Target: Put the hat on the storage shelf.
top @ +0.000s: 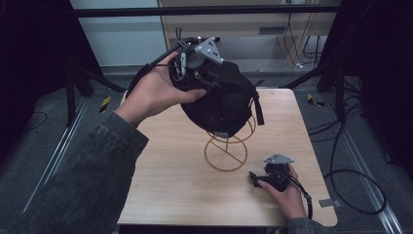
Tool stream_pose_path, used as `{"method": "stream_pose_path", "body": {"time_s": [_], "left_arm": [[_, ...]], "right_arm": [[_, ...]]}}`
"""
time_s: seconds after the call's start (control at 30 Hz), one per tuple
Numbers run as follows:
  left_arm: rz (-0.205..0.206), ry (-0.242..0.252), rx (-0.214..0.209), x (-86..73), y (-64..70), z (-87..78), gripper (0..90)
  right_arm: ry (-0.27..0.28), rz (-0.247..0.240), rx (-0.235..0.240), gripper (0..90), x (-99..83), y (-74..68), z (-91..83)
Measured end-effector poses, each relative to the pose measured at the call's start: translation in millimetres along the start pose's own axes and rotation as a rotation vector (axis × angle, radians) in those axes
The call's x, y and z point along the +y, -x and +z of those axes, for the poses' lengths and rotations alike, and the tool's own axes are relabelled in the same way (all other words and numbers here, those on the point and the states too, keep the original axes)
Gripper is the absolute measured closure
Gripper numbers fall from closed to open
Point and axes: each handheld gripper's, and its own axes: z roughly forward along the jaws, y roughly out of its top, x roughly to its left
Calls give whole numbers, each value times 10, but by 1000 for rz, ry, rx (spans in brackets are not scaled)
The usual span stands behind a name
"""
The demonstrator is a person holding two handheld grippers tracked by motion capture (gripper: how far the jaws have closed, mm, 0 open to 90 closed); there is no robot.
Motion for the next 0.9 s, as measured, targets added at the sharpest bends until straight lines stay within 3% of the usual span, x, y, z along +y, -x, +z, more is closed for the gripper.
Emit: {"method": "stream_pose_path", "body": {"time_s": [0.7,0.9], "left_arm": [[22,-65,-17,70,34,425,723],[9,-71,-23,62,-2,521,722]], "right_arm": [[0,1,0,86,1,-1,1],[-1,-1,0,86,1,1,-1]]}}
